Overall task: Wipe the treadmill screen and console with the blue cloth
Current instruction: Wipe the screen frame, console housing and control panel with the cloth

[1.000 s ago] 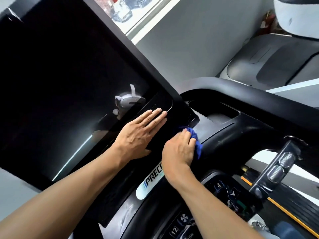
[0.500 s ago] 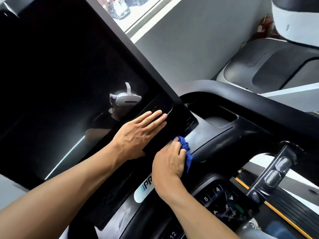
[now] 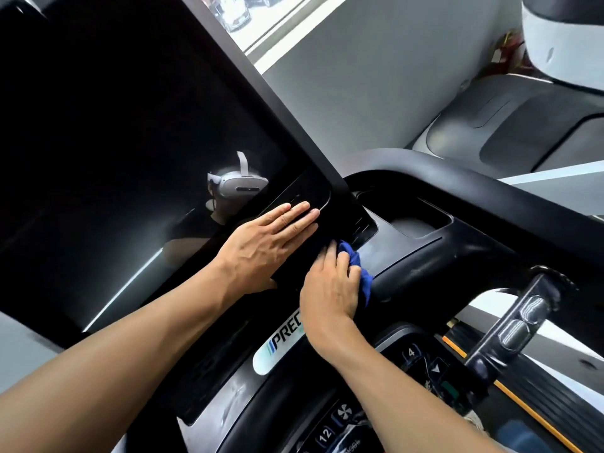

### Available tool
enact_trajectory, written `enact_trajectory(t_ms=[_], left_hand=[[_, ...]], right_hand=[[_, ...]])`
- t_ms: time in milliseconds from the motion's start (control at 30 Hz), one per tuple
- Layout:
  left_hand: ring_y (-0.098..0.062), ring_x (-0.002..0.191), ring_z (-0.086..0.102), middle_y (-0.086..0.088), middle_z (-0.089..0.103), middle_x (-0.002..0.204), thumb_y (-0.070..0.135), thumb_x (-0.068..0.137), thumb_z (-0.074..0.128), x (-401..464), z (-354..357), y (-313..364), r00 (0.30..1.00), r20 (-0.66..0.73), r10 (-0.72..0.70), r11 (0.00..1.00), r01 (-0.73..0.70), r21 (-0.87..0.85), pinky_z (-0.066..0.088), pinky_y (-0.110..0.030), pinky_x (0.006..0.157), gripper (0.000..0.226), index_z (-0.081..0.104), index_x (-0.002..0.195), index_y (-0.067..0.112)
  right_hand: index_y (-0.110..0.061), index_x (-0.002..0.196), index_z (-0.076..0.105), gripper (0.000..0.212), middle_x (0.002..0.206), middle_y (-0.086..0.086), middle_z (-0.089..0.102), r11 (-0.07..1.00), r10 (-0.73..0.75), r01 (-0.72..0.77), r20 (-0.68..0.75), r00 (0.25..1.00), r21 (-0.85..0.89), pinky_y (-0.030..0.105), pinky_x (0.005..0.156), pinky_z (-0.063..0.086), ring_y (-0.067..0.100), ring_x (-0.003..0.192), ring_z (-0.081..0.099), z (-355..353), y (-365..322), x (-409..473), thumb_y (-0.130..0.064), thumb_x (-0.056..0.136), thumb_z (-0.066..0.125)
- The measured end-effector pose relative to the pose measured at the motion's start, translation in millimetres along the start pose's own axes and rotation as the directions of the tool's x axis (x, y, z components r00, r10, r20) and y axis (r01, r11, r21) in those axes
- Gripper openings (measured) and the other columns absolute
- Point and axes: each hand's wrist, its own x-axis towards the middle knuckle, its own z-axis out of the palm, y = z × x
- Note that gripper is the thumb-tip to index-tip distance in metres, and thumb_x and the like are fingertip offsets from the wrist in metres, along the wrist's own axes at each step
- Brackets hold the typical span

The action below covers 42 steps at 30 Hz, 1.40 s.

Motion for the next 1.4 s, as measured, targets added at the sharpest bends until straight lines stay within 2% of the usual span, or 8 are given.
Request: enact_trajectory(t_ms=[167, 300, 567, 767, 933, 1067, 1167, 1400], left_hand=[[-0.029, 0.152, -0.028, -0.012, -0.035, 0.162, 0.072, 0.08, 0.063, 0, -4, 1, 0.999, 0.046, -0.003, 1.0, 0.002, 0.029, -0.009, -0.045, 0.126, 0.131, -0.023, 0.157, 0.009], [-0.028, 0.151, -0.029, -0.011, -0.035, 0.162, 0.07, 0.079, 0.066, 0, -2, 1, 0.999, 0.024, -0.027, 0.999, 0.027, 0.025, -0.009, -0.045, 0.127, 0.133, -0.023, 0.157, 0.009], [-0.028, 0.152, -0.027, -0.009, -0.034, 0.163, 0.068, 0.079, 0.066, 2, -4, 3, 0.998, 0.064, -0.027, 1.0, 0.026, 0.015, -0.01, -0.044, 0.126, 0.131, -0.022, 0.158, 0.011], [-0.03, 0.155, -0.009, -0.018, -0.013, 0.167, 0.031, 0.104, 0.036, -26, 2, 29, 0.978, -0.146, -0.152, 0.985, 0.162, 0.059, -0.008, -0.044, 0.126, 0.077, -0.006, 0.158, -0.003], [-0.031, 0.157, -0.002, -0.021, -0.006, 0.168, 0.023, 0.105, 0.03, -61, 27, 47, 0.96, -0.181, -0.215, 0.975, 0.221, 0.01, -0.004, -0.044, 0.127, 0.068, -0.002, 0.159, -0.003], [-0.03, 0.156, -0.007, -0.019, -0.011, 0.168, 0.021, 0.104, 0.019, -65, 28, 53, 0.945, -0.21, -0.253, 0.967, 0.254, -0.021, -0.006, -0.044, 0.126, 0.065, -0.007, 0.159, -0.002], [-0.03, 0.157, -0.003, -0.017, -0.006, 0.169, 0.021, 0.104, 0.023, -66, 30, 52, 0.934, -0.228, -0.276, 0.961, 0.267, -0.07, -0.003, -0.044, 0.128, 0.064, -0.002, 0.16, 0.0], [-0.029, 0.154, -0.018, -0.013, -0.023, 0.166, 0.032, 0.105, 0.023, -70, 29, 50, 0.948, -0.137, -0.286, 0.956, 0.273, -0.108, -0.007, -0.044, 0.127, 0.071, -0.016, 0.158, 0.004]], right_hand=[[-0.01, 0.146, 0.039, 0.047, 0.157, 0.009, 0.031, 1.0, 0.021, -0.021, -0.047, 0.999, 0.011, 0.041, 0.104, 0.032, 0.027, 0.134, 0.034, -7, 10, 10, -0.02, 0.101, 0.032], [-0.016, 0.129, 0.051, 0.033, 0.133, 0.008, 0.046, 0.998, 0.059, -0.057, -0.101, 0.993, 0.02, 0.041, 0.097, 0.035, 0.028, 0.122, 0.042, -7, 18, 17, -0.024, 0.098, 0.042], [-0.018, 0.128, 0.048, 0.034, 0.128, 0.009, 0.046, 1.0, -0.013, 0.013, -0.097, 0.995, 0.002, 0.041, 0.098, 0.035, 0.029, 0.12, 0.041, -11, 25, 16, -0.022, 0.097, 0.037], [-0.008, 0.149, 0.033, 0.051, 0.146, 0.01, 0.035, 0.973, -0.214, 0.209, -0.042, 0.976, -0.093, 0.042, 0.096, 0.03, 0.029, 0.125, 0.034, 18, 13, -42, -0.015, 0.099, 0.04], [-0.004, 0.157, 0.015, 0.061, 0.16, 0.011, 0.022, 0.934, -0.323, 0.322, 0.018, 0.946, -0.151, 0.043, 0.1, 0.025, 0.029, 0.133, 0.027, 22, 3, -60, -0.015, 0.101, 0.039], [-0.008, 0.141, 0.042, 0.041, 0.141, 0.01, 0.04, 0.972, -0.172, 0.16, -0.057, 0.983, -0.172, 0.041, 0.103, 0.032, 0.029, 0.127, 0.038, 1, 17, -20, -0.017, 0.1, 0.041], [-0.011, 0.135, 0.046, 0.04, 0.138, 0.011, 0.042, 0.985, -0.067, 0.056, -0.065, 0.996, -0.161, 0.042, 0.104, 0.033, 0.031, 0.127, 0.038, -7, 30, 9, -0.016, 0.096, 0.041], [-0.018, 0.131, 0.048, 0.036, 0.132, 0.004, 0.045, 0.953, -0.271, 0.257, -0.076, 0.959, -0.164, 0.042, 0.095, 0.03, 0.029, 0.122, 0.037, 8, 26, -31, -0.019, 0.096, 0.045]])
